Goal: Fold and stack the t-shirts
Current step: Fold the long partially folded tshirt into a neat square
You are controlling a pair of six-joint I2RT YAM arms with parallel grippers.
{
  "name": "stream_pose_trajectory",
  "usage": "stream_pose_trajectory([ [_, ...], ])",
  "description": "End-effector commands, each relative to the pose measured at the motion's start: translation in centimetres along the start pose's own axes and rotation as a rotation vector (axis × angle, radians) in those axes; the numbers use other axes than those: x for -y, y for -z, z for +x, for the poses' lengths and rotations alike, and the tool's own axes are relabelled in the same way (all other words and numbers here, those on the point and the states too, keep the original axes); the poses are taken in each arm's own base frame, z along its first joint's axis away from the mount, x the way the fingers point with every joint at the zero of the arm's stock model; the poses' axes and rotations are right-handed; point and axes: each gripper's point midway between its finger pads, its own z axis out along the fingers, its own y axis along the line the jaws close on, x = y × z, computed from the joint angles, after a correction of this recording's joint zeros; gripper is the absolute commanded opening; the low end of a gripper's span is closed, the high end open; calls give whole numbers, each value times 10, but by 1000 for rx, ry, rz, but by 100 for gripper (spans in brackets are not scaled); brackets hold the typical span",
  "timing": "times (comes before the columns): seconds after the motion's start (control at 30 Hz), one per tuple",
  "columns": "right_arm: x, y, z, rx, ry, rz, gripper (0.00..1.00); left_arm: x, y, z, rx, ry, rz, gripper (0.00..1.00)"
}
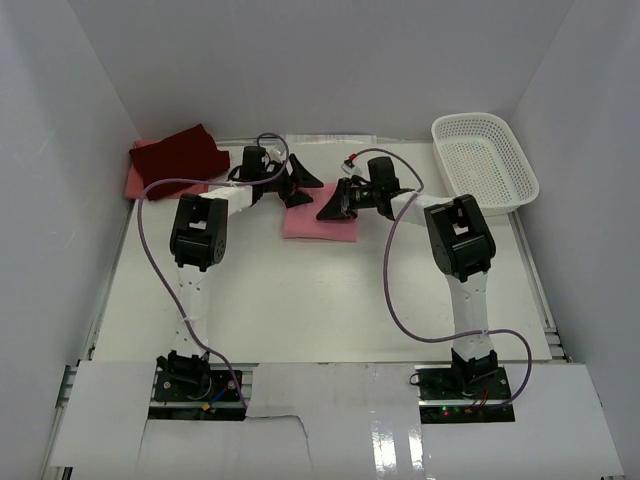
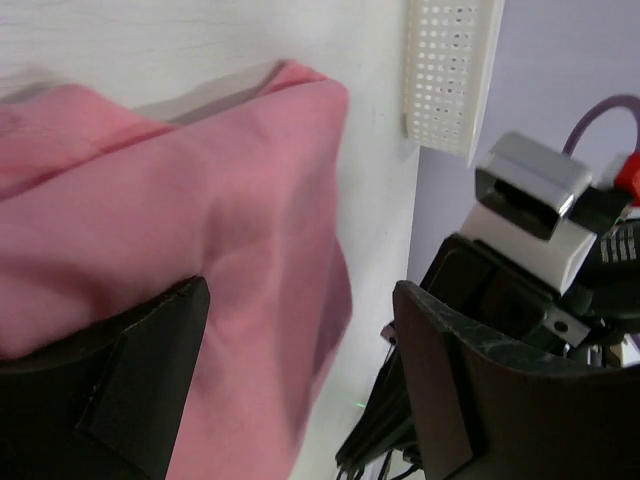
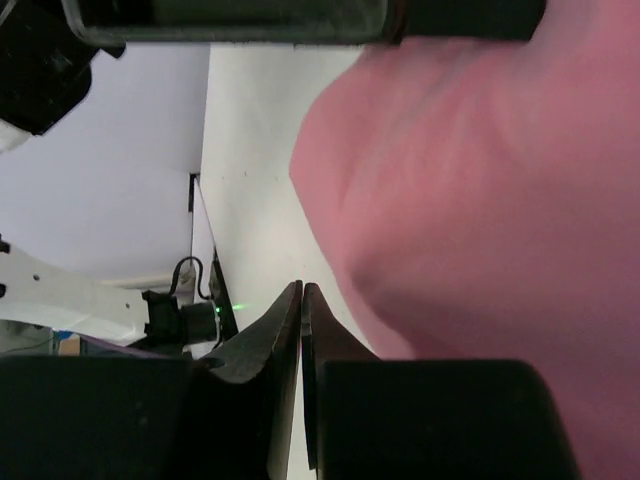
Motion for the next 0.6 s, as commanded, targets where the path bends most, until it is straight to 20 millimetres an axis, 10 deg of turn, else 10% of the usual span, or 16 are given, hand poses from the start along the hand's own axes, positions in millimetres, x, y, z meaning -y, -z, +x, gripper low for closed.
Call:
stream_pose_trajectory([
  [0.0, 1, -8, 16, -38, -57, -78, 8, 14, -1, -8, 18, -41, 45, 85],
  [0.13, 78, -21, 53, -118, -163, 180, 8, -32, -11, -6, 42, -13, -92, 85],
  [0.33, 107, -17, 64, -144, -209, 315, 8, -39, -17, -21, 88, -30, -122, 85],
  [0.57, 13, -1, 15, -49, -59, 132, 19, 44, 8, -42, 116, -95, -74, 87],
])
